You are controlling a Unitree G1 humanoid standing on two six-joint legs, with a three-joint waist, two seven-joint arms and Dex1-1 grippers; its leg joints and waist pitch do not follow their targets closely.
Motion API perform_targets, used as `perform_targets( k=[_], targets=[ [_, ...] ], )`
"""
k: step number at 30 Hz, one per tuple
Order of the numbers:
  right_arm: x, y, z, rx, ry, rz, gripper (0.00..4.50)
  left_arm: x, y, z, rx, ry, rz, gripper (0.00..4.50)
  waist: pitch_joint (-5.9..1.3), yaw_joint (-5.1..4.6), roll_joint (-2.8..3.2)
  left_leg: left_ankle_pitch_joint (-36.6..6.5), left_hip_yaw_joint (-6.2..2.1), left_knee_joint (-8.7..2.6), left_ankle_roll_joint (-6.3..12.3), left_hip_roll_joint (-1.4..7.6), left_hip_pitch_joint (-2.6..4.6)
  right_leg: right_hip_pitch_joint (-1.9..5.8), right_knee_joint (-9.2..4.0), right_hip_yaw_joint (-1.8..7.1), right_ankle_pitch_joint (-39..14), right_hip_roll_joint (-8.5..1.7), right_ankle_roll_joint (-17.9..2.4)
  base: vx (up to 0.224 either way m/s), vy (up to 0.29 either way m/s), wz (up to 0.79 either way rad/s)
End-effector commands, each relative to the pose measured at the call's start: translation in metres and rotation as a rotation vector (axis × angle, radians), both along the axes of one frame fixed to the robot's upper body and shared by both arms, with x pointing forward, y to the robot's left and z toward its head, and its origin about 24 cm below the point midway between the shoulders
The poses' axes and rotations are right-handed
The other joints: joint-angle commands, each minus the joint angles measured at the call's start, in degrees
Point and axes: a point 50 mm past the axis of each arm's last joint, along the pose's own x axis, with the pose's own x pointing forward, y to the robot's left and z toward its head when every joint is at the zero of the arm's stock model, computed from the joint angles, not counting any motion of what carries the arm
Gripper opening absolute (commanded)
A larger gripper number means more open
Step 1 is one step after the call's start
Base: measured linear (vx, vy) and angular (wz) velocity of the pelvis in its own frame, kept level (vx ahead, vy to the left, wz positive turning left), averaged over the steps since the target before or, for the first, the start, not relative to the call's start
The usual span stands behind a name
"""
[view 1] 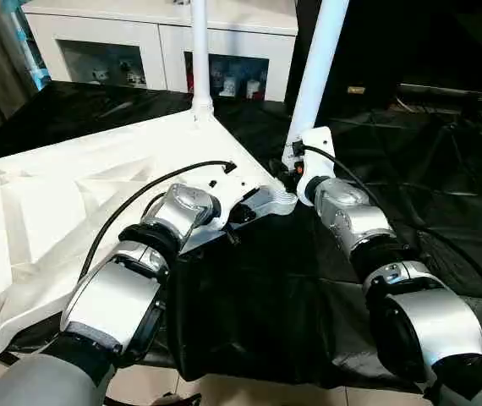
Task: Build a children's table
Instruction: Insert table leg to table base
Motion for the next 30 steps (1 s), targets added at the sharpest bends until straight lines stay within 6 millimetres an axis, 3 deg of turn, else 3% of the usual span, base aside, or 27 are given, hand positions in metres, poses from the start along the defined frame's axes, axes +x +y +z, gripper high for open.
perform_targets(
  k=[1, 17, 18, 20, 21, 30],
  targets=[
    [-0.0315, 0.0107, -0.0633, -0.028, 0.280, 0.049, 1.88, 0.0148, -0.0165, 0.0403, -0.043, -0.168, -0.018, 0.00, -3.15, -0.50, 1.05, -29.8, -1.37, -4.54, -2.80, 1.34, 1.73, 0.65, -5.24, 1.54, -25.6, -2.81, -9.5, 0.000, 0.000, 0.00],
    [-0.0315, 0.0107, -0.0633, -0.028, 0.280, 0.049, 1.88, 0.0148, -0.0165, 0.0403, -0.043, -0.168, -0.018, 0.00, -3.17, -0.51, 1.03, -29.9, -1.39, -4.55, -2.84, 1.34, 1.75, 0.64, -5.25, 1.56, -25.9, -2.84, -9.4, 0.000, 0.000, 0.00],
    [-0.0315, 0.0107, -0.0633, -0.028, 0.280, 0.049, 1.88, 0.0148, -0.0165, 0.0403, -0.043, -0.168, -0.018, 0.00, -2.87, -0.56, 0.84, -28.9, -1.42, -4.64, -2.16, 1.18, 1.27, 0.88, -5.29, 1.53, -25.8, -2.87, -9.5, 0.000, 0.000, 0.00],
    [-0.0315, 0.0107, -0.0633, -0.028, 0.280, 0.049, 1.88, 0.0148, -0.0165, 0.0403, -0.043, -0.168, -0.018, 0.00, -2.83, -0.69, 0.86, -29.8, -1.39, -4.74, -1.90, 1.24, 1.46, 0.70, -5.53, 1.57, -27.6, -2.86, -8.8, 0.000, 0.000, 0.00],
    [-0.0315, 0.0107, -0.0633, -0.028, 0.280, 0.049, 1.88, 0.0148, -0.0165, 0.0403, -0.043, -0.168, -0.018, 0.00, -2.93, -1.07, 0.91, -33.1, -1.55, -4.56, -2.04, 1.04, 2.30, 0.28, -6.09, 1.41, -32.6, -2.86, -7.4, 0.000, 0.000, 0.00],
    [-0.0315, 0.0107, -0.0633, -0.028, 0.280, 0.049, 1.88, 0.0148, -0.0165, 0.0403, -0.043, -0.168, -0.018, 0.00, -3.51, -2.04, 1.21, -32.3, -1.72, -4.82, -1.53, 1.11, 2.24, 0.41, -6.07, 1.55, -33.9, -2.83, -5.9, 0.000, 0.000, 0.00]
  ],
)
